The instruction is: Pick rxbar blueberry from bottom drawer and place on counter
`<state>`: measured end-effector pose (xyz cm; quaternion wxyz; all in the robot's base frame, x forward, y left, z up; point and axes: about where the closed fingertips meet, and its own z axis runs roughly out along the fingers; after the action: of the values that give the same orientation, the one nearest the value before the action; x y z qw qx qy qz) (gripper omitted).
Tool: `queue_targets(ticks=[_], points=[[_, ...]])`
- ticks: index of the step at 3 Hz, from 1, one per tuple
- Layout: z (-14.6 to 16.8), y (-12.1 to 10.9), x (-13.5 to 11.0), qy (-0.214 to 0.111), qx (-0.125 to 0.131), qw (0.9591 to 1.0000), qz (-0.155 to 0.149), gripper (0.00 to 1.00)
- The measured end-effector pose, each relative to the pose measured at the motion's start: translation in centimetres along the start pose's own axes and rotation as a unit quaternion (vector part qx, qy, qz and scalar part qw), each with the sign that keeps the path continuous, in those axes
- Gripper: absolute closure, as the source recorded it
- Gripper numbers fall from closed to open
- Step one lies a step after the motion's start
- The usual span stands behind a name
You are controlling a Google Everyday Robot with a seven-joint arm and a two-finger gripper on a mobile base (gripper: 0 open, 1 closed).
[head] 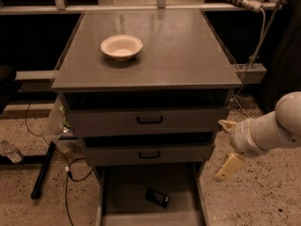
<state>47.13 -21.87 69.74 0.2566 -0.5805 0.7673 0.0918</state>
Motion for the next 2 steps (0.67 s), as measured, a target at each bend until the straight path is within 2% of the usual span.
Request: queue_targets(ticks=[1, 2], points=[[4.6, -1.1, 2.4, -0.026, 0.004, 0.9996, 0.008, 0.00], [12.1, -0.5, 6.5, -0.067, -0.001, 0.9977, 0.010, 0.00]])
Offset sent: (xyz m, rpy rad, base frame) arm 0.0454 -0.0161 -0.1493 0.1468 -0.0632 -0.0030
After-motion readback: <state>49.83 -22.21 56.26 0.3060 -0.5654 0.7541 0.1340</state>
